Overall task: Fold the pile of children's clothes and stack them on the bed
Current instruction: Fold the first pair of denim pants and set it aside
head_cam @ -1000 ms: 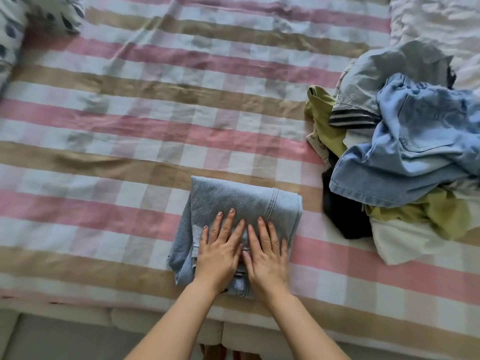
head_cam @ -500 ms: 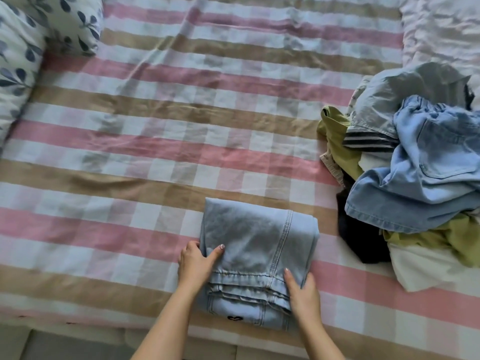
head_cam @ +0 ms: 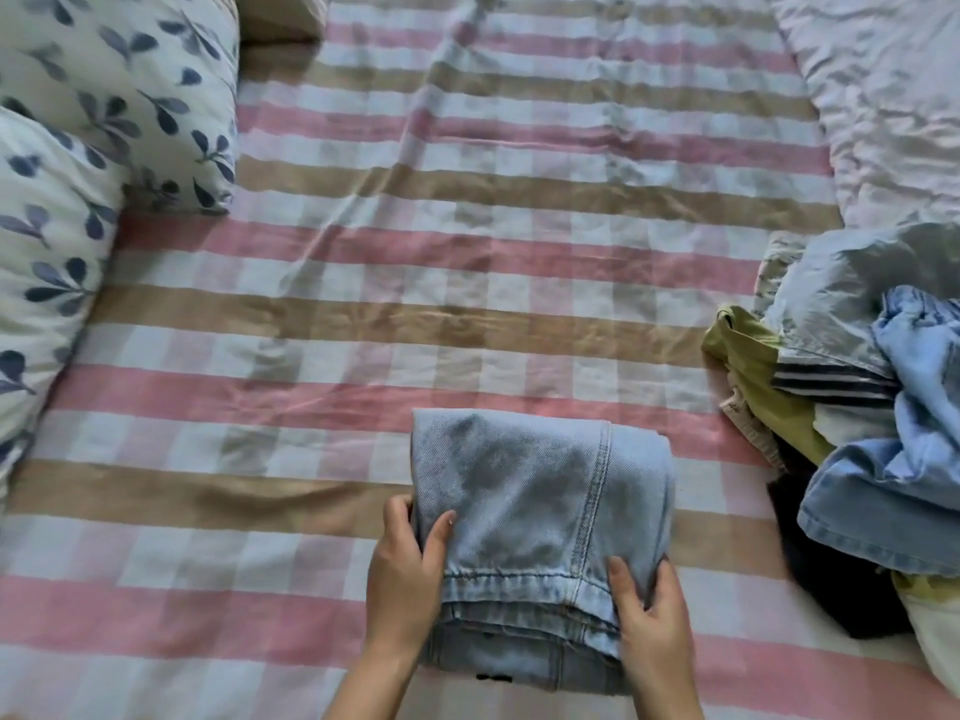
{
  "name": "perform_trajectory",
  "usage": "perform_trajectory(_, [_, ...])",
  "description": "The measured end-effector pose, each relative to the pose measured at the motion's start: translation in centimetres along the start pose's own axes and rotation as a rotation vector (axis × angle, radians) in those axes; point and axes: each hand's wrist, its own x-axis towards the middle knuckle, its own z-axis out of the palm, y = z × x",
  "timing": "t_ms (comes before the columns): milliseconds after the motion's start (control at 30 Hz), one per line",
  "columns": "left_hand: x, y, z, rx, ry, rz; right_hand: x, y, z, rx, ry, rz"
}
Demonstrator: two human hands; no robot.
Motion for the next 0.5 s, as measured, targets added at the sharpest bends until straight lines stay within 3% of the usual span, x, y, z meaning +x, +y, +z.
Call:
perform_trajectory(300, [20.4, -1.3, -7.8, 0.061, 0.194, 0.043, 10.6, -10.1, 19.0, 0.048, -0.161, -0.158])
perform_trajectory(500, [29.4, -3.8, -11.2, 0.125, 0.299, 0.040, 15.6, -13.3, 28.2, 0.007, -0.225, -0.194])
